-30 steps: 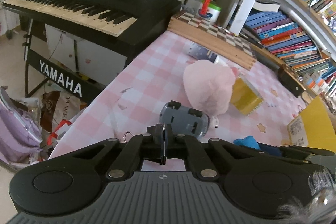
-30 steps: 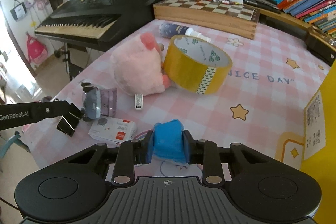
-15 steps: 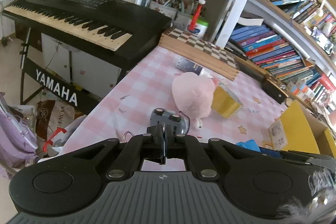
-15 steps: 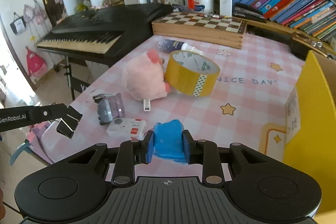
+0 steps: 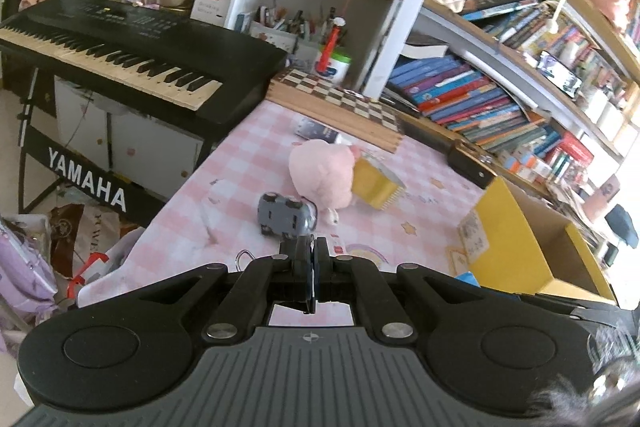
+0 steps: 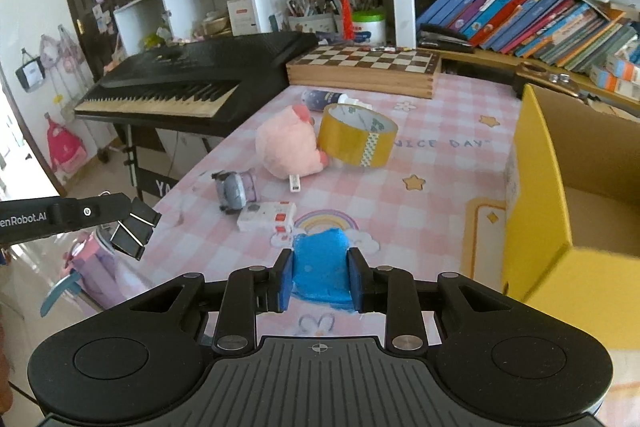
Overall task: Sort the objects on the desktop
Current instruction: 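Carry the binder clip and blue object with both tools toward the yellow box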
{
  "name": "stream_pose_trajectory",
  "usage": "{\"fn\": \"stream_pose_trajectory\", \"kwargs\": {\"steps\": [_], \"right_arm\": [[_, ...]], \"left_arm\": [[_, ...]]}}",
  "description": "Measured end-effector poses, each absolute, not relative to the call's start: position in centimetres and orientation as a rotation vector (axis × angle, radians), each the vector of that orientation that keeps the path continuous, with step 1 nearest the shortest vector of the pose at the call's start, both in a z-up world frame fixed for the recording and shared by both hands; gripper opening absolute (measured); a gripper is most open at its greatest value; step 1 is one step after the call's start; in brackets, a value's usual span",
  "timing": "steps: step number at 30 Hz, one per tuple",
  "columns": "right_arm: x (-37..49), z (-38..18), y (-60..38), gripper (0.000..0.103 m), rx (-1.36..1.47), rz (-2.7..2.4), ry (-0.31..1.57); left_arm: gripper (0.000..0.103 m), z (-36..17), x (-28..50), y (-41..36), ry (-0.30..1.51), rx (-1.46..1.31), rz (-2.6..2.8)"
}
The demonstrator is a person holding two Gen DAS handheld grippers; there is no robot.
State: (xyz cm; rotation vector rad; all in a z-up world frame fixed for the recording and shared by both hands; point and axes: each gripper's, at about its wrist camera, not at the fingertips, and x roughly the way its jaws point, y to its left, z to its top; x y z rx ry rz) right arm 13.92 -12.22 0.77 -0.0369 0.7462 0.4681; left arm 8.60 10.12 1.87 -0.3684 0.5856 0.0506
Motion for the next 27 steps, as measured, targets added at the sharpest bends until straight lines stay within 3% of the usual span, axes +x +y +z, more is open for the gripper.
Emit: {"fn": "stream_pose_trajectory", "kwargs": {"steps": [27], "right_arm": [[1.8, 1.3, -17.4, 0.028, 0.068, 0.288, 0.703]], "left_arm": [[0.001, 2.6, -0.1, 4.9, 0.586, -0.259, -0.198]]}}
